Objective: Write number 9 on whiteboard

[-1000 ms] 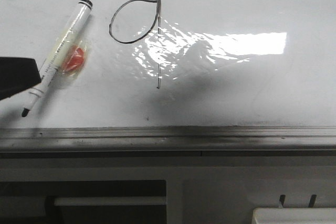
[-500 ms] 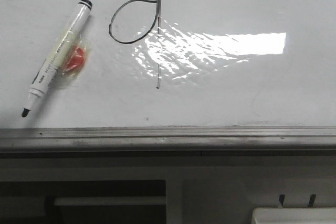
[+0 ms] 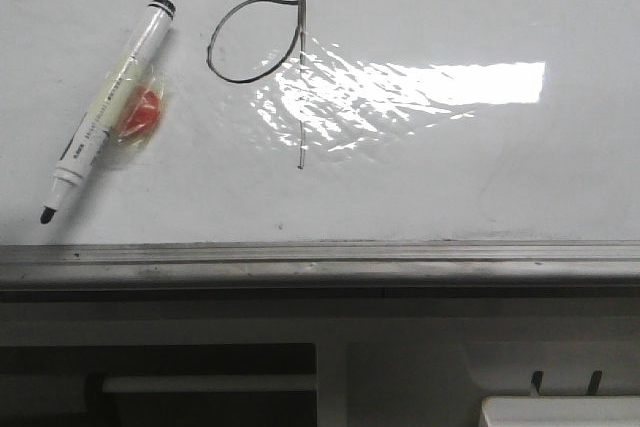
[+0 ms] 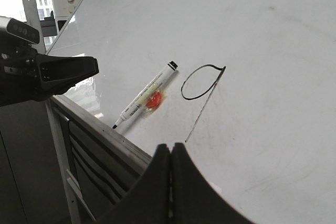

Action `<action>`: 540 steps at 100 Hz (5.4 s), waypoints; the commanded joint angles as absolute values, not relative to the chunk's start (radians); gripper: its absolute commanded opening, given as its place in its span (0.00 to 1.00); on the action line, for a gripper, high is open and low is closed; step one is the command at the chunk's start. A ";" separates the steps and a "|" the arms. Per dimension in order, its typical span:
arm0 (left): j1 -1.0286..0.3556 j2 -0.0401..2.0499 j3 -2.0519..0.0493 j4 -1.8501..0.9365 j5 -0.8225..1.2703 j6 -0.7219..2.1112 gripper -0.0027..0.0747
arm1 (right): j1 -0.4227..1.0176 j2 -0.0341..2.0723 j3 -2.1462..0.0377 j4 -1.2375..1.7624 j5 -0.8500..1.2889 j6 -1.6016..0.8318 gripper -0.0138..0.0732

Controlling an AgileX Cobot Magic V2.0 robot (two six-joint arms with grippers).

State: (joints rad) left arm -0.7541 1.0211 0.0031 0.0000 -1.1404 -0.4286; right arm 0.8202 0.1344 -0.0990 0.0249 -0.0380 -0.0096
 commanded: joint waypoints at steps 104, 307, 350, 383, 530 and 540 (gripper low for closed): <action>-0.553 0.500 0.045 0.115 -0.884 -0.433 0.01 | 0.820 0.141 -0.124 0.011 -0.113 -0.015 0.08; 0.020 -0.033 0.045 0.074 0.310 -0.247 0.01 | 0.820 0.141 -0.124 0.011 -0.111 -0.015 0.08; 0.020 -0.033 0.045 0.073 0.310 -0.247 0.01 | 0.820 0.141 -0.124 0.011 -0.111 -0.015 0.08; 0.020 -0.033 0.045 0.073 0.310 -0.249 0.01 | 0.820 0.141 -0.124 0.011 -0.111 -0.015 0.08; 0.020 -0.033 0.045 0.073 0.310 -0.249 0.01 | -0.174 -0.026 0.037 -0.020 0.313 0.066 0.08; 0.020 -0.033 0.045 0.073 0.310 -0.249 0.01 | -0.174 -0.026 0.037 -0.020 0.311 0.066 0.08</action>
State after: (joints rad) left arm 0.0180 -0.0059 0.0039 0.0837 0.3536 -0.2459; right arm -0.1670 -0.0107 0.0100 -0.0200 0.3320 0.0789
